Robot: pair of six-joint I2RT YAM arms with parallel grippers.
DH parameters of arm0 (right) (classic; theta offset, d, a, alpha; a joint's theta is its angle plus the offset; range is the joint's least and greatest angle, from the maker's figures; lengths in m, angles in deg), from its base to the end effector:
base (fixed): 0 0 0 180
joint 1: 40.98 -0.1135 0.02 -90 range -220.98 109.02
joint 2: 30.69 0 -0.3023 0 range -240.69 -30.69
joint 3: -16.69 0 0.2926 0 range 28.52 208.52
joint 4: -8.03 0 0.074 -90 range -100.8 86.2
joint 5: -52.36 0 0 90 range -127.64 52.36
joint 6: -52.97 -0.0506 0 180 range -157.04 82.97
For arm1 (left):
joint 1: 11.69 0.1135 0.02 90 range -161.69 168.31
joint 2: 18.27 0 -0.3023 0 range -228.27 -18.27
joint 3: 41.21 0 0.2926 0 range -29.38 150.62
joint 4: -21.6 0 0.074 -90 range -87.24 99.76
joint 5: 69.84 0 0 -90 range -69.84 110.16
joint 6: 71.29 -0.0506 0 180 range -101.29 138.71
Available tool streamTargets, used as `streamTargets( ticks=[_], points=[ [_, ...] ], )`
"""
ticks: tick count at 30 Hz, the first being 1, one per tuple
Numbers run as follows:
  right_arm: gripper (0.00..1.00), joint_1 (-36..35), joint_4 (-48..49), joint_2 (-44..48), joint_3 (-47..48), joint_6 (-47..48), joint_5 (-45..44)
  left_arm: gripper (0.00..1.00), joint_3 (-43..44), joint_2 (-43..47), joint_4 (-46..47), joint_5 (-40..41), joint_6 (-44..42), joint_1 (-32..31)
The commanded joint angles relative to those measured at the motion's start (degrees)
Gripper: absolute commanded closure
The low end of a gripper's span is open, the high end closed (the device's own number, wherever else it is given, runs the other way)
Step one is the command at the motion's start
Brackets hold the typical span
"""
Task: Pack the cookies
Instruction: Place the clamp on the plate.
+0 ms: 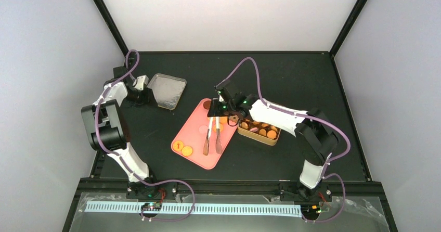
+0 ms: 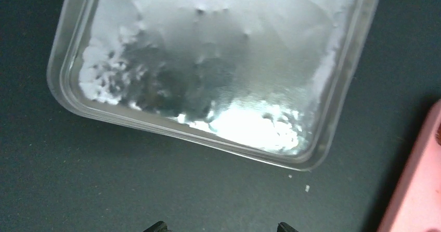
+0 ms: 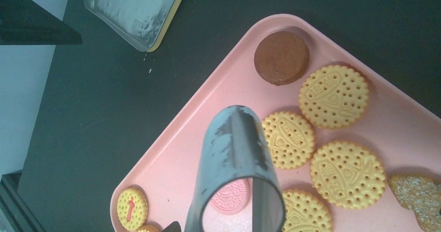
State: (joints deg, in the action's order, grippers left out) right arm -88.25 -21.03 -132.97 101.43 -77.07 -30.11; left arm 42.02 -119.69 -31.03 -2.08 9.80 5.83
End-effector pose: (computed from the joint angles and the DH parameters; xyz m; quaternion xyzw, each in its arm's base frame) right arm 0.2995 0.3340 0.2305 -0.0827 0.9238 0.2988 0.2248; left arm 0.3849 0.1014 0.2043 -0.0406 0.9672 -0.1478 0.2026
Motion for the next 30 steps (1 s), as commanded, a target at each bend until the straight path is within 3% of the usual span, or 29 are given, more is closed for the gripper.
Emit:
streamTargets(
  ticks=[1, 4, 9, 19, 30],
  points=[
    [0.57, 0.02, 1.48, 2.03, -0.57, -0.31, -2.28, 0.45, 1.75, -1.73, 3.88, 4.65, 6.94, -0.51],
    [0.5, 0.01, 1.76, 2.97, -0.66, 0.39, -2.75, 0.44, 1.76, -3.01, 5.49, 6.27, 7.42, -0.73],
    [0.47, 0.04, 3.25, 4.37, -1.9, 0.83, -2.69, 0.44, 3.21, -5.79, 7.14, 8.19, 9.29, -0.81],
    [0.47, -0.05, 5.73, 10.24, -5.76, 2.98, -4.38, 0.43, 7.11, -6.1, 8.87, 12.43, 5.07, -0.27],
    [0.5, -2.61, 6.31, 13.46, -7.36, 5.57, -7.31, 0.44, 5.52, -8.75, 14.08, 16.44, 5.9, -2.65]
  ],
)
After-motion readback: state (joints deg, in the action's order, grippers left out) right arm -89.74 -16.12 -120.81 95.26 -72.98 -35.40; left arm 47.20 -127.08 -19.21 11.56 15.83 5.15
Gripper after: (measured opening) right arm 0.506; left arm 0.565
